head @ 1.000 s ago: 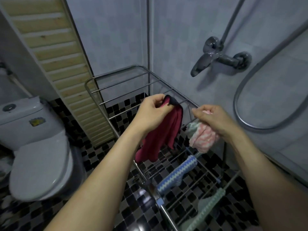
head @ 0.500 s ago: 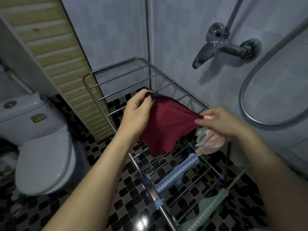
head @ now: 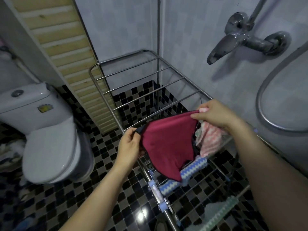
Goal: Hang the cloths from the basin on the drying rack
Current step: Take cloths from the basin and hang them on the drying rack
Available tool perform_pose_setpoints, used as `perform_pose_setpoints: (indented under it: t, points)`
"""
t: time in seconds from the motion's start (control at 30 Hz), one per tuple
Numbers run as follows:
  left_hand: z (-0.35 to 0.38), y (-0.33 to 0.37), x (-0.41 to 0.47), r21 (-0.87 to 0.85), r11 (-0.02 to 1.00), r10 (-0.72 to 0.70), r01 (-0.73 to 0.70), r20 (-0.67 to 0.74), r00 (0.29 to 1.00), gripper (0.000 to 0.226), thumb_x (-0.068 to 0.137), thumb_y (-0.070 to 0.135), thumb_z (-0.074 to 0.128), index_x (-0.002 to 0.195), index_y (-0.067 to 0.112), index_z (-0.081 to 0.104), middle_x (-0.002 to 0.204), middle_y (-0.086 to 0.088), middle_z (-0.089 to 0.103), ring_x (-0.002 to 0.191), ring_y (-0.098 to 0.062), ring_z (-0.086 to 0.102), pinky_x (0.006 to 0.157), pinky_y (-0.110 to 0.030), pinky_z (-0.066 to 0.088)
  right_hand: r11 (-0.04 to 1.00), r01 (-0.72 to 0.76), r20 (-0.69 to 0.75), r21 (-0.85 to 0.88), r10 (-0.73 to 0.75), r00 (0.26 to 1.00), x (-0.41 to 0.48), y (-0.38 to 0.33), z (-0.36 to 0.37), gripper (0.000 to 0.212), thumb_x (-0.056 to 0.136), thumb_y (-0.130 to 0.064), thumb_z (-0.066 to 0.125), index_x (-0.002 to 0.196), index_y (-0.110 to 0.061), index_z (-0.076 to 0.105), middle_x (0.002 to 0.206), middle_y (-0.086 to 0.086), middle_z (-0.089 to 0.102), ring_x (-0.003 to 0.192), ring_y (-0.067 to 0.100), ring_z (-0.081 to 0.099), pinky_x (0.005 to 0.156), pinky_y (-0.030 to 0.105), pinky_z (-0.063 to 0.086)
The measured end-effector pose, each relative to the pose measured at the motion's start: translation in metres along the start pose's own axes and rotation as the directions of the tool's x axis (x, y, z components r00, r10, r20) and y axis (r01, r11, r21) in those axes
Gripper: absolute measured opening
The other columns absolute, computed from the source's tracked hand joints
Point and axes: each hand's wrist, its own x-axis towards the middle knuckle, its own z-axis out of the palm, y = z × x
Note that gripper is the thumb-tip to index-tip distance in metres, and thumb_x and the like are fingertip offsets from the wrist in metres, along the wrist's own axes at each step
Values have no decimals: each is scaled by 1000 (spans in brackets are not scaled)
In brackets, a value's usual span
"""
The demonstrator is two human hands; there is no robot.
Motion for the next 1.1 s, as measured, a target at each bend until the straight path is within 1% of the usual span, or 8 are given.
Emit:
perform_pose_setpoints:
  t: [0.17, 0.3, 0.43, 0.57, 0.7, 0.83, 0.97, 1.1]
  points:
    - [-13, -21, 36, 196, 974, -59, 109, -245, 968, 37, 97, 25, 45, 62, 17, 50, 57, 0, 48, 54, -19, 46, 52, -30, 36, 996, -27, -151, -84, 14, 988, 39, -1, 60, 22, 81, -27, 74, 82, -6, 69, 79, 10, 69, 76, 25, 65, 71, 34, 52]
    - [-21, -26, 48, 358, 920, -29, 162, -348, 937, 8, 93, 20, 55, 98, 17, 61, 84, -2, 63, 67, -17, 57, 58, -28, 42, 983, -34, -222, -179, -7, 975, 41, -6, 74, 25, 86, -34, 67, 102, -16, 68, 98, 5, 70, 89, 24, 66, 83, 42, 55]
    - [-20, -29, 26, 580, 814, 86, -28, -72, 994, 16, 90, 14, 62, 103, 24, 65, 97, 9, 61, 78, -2, 57, 62, -13, 41, 948, -176, -6, -266, 181, 983, 28, 7, 52, 26, 86, -29, 70, 102, -9, 66, 88, 9, 67, 78, 25, 67, 80, 45, 58]
    - [-15, -36, 10, 777, 600, 61, -191, 193, 979, 14, 87, 28, 68, 102, 29, 70, 96, 12, 64, 90, -5, 58, 80, -24, 49, 916, -252, 125, -313, 303, 945, 22, 29, 58, 40, 81, -22, 76, 115, -5, 66, 106, 11, 68, 94, 24, 65, 90, 41, 53]
    - [-13, -39, 9, 787, 580, 97, -212, 191, 977, 15, 88, 24, 68, 102, 26, 73, 93, 10, 69, 81, -3, 57, 76, -19, 45, 956, -292, 167, -22, 291, 942, 17, 43, 78, 12, 82, -12, 74, 92, -9, 69, 87, 3, 67, 74, 10, 62, 67, 23, 49]
    - [-13, -40, 11, 768, 614, 117, -182, 139, 983, 15, 89, 23, 67, 101, 23, 74, 86, 8, 69, 70, -3, 56, 72, -19, 45, 874, -417, 200, 251, 375, 905, 14, 55, 85, 17, 83, -10, 71, 96, -1, 68, 71, 8, 69, 53, 15, 64, 56, 27, 55]
    - [-13, -41, 10, 798, 559, 259, -226, 91, 962, 17, 94, 23, 59, 105, 21, 72, 96, 4, 71, 93, -13, 58, 82, -23, 41, 919, -312, 51, 239, 309, 950, 23, 49, 83, 21, 82, -12, 69, 91, 6, 67, 63, 8, 64, 51, 17, 59, 52, 24, 50]
    - [-10, -43, 9, 841, 493, 327, -223, 58, 943, 23, 98, 20, 50, 112, 21, 68, 103, 3, 71, 98, -14, 54, 83, -25, 43, 969, -198, -92, 147, 213, 973, 33, 49, 85, 25, 78, -20, 74, 72, 2, 64, 69, 18, 65, 65, 33, 64, 64, 40, 55]
